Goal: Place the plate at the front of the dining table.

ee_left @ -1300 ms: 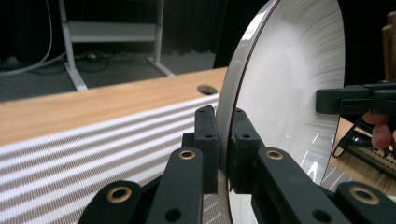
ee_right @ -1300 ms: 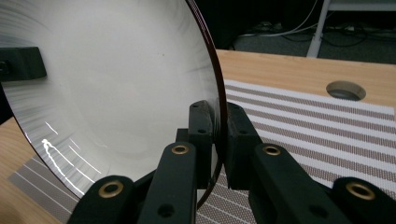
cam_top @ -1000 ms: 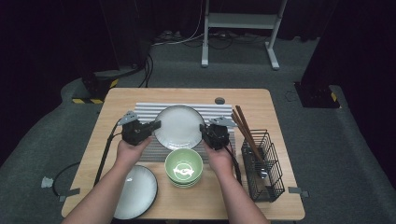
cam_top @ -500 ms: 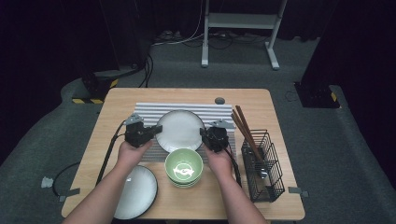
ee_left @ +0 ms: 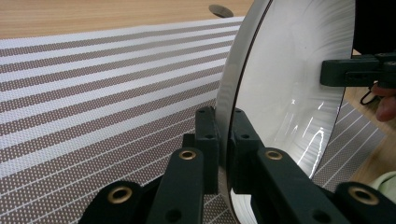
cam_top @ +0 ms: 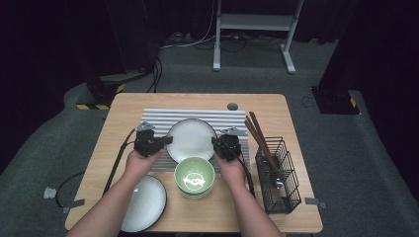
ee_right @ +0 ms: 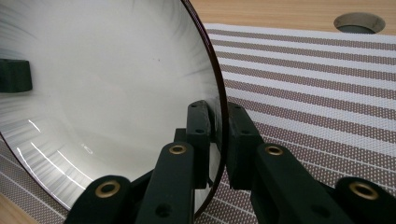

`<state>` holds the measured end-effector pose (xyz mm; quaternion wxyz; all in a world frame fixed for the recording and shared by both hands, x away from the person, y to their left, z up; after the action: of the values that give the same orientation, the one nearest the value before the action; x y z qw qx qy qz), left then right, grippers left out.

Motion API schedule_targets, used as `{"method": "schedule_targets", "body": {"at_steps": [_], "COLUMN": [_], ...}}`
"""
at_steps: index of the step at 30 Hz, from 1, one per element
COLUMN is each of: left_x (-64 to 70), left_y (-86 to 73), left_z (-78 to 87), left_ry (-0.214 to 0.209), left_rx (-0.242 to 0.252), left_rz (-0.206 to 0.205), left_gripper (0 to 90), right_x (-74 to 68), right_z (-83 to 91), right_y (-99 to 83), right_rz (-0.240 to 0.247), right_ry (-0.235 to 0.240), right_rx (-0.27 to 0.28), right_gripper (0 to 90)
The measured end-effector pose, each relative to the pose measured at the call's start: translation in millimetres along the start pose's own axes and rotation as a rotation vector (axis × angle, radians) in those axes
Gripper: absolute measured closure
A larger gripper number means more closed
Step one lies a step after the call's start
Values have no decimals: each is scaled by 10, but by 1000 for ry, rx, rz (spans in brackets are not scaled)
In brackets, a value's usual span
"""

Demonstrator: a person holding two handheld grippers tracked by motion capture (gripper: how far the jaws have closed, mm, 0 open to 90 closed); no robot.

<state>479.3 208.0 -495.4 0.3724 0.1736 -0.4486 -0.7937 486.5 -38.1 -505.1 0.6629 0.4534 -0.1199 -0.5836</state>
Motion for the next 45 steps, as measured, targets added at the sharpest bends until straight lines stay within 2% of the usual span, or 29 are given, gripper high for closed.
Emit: {"method": "schedule_targets", "body": {"at_steps": [10,20,27,32,38,41,45], "left_x": [-18,-62,-115,-127,-154,-169,-200], "left_y": [-3,18,8,11,49,57,34], "left_z": [-36,-102,-174,-209,-262,-286,-326], "left_ry": [4,9,5,8,13,16,18], "left_rx": [-22,-33,-28,-34,-78,-77,-79], "left_rz": [6,29,75,86,81,95,121], "left_gripper": [844,836,832,828,817,816,812], "right_x": [28,65,110,140,178,196,198], "right_z": [-56,-147,-233,-271,-356,-395,-418], "right_y": [-11,16,32,28,35,42,67], "right_rz": [-11,-20,-18,-30,-52,-66,-59], "right_ry": [0,0,3,6,-3,-6,-10], "right_rx": [-6,-14,-21,-28,-53,-60,-62], "right_gripper": [811,798,784,777,759,756,760]}}
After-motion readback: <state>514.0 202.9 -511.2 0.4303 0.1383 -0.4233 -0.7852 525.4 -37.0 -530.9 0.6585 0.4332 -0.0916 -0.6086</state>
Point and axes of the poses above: each handheld gripper's, and its own axes: z roughly backward along the jaws, y roughly out of its top, x roughly to its right, the point moved 5 cm from there along -z, roughly forward along the jaws, and after that the axes turned 14 degrees about -z, right-handed, at the moved point
